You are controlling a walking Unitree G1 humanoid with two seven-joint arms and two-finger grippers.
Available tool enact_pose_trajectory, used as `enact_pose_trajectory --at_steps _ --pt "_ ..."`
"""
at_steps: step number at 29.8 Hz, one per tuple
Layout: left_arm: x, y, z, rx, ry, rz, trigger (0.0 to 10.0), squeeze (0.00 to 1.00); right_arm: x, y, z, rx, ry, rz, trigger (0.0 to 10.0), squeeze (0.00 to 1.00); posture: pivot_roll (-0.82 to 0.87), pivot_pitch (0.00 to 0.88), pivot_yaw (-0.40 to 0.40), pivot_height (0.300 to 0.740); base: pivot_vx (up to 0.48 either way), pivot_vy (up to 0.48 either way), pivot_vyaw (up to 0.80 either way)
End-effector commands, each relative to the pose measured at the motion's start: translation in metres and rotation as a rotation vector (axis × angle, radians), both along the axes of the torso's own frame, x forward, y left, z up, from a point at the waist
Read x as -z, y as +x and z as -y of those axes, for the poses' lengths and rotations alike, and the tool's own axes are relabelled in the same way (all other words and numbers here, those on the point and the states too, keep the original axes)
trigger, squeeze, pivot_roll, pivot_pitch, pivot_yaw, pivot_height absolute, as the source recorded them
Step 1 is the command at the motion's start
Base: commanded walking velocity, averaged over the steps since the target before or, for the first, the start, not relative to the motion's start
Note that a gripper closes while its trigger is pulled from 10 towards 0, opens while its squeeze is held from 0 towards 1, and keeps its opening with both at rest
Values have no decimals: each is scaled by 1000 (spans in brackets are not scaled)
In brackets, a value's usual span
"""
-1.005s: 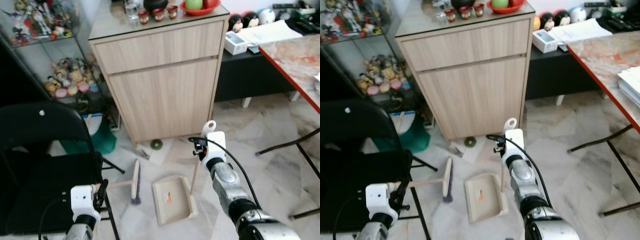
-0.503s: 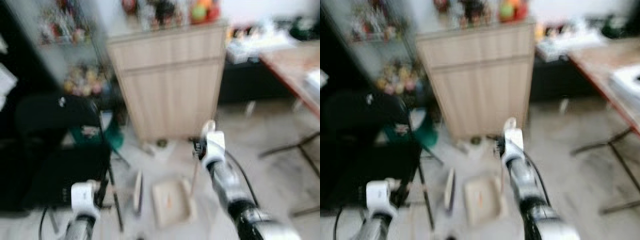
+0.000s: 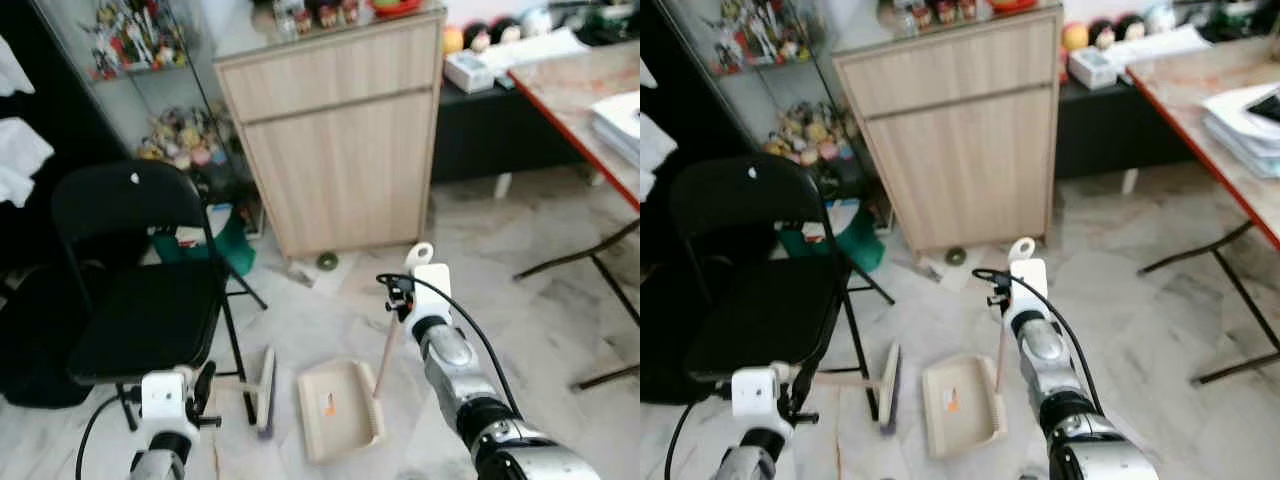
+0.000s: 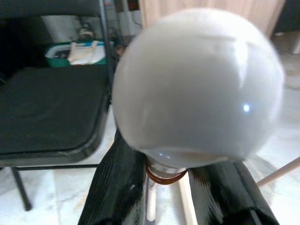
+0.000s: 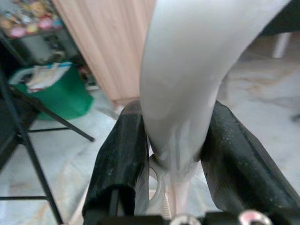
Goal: Sweep floor
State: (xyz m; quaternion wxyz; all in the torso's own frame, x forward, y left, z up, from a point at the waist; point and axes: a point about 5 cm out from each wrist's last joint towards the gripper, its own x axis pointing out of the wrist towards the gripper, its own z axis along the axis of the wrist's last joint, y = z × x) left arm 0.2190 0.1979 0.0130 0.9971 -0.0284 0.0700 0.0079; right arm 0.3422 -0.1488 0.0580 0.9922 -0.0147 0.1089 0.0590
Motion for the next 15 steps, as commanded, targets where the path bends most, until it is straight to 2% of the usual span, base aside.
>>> enact_pose_trajectory --at_steps 1,15 --pt "0 -3 -7 -7 30 -8 10000 0 -8 4 -12 -25 18 34 10000 0 -216 82 155 740 -259 0 0" --pt "-1 -2 -8 -12 33 -4 10000 0 -7 3 -13 -30 18 37 10000 0 -221 80 153 740 -253 0 0"
